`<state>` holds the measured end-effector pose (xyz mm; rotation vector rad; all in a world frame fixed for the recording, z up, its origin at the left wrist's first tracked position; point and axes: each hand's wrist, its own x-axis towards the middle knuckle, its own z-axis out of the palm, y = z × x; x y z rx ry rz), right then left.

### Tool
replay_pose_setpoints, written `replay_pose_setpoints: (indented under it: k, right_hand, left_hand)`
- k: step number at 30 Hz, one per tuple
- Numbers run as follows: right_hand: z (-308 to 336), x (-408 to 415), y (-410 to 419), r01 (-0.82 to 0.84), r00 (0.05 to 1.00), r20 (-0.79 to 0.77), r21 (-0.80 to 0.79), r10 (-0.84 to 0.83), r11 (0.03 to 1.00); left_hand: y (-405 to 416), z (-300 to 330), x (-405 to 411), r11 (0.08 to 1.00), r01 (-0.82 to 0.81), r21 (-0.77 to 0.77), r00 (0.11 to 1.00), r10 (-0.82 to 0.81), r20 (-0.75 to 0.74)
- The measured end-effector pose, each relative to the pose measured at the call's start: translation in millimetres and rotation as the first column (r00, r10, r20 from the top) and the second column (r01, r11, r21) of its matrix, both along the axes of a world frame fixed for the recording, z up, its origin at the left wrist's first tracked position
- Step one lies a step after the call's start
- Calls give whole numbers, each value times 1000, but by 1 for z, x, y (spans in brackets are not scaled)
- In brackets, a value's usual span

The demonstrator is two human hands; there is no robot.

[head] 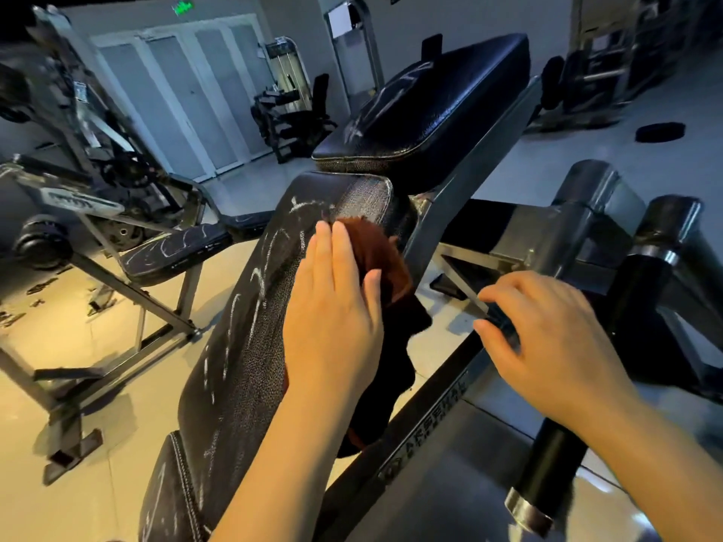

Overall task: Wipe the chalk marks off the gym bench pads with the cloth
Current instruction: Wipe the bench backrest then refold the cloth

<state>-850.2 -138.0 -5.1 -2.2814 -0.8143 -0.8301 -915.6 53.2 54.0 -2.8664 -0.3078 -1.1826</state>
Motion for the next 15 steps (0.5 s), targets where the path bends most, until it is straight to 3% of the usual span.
replay_pose_setpoints:
  k: [4,7,11,15]
  right_hand:
    - [0,-1,-2,-9,1000,27,-11,10,1000]
    - [-1,0,-2,-9,1000,8,-21,9,1000]
    - [0,-1,0,10,1000,15,-13,-10,1000]
    - [0,-2,0,17,1000,24,-25,-17,1000]
  left_hand:
    - [-1,2,-2,998,-60,4,997,60,-51]
    - [-14,20,24,986,-134,-99,984,121,-129]
    - [-28,30,40,973,-182,-146,980,167,-108]
    - [-24,29,37,982,-113,-154,992,102,-75]
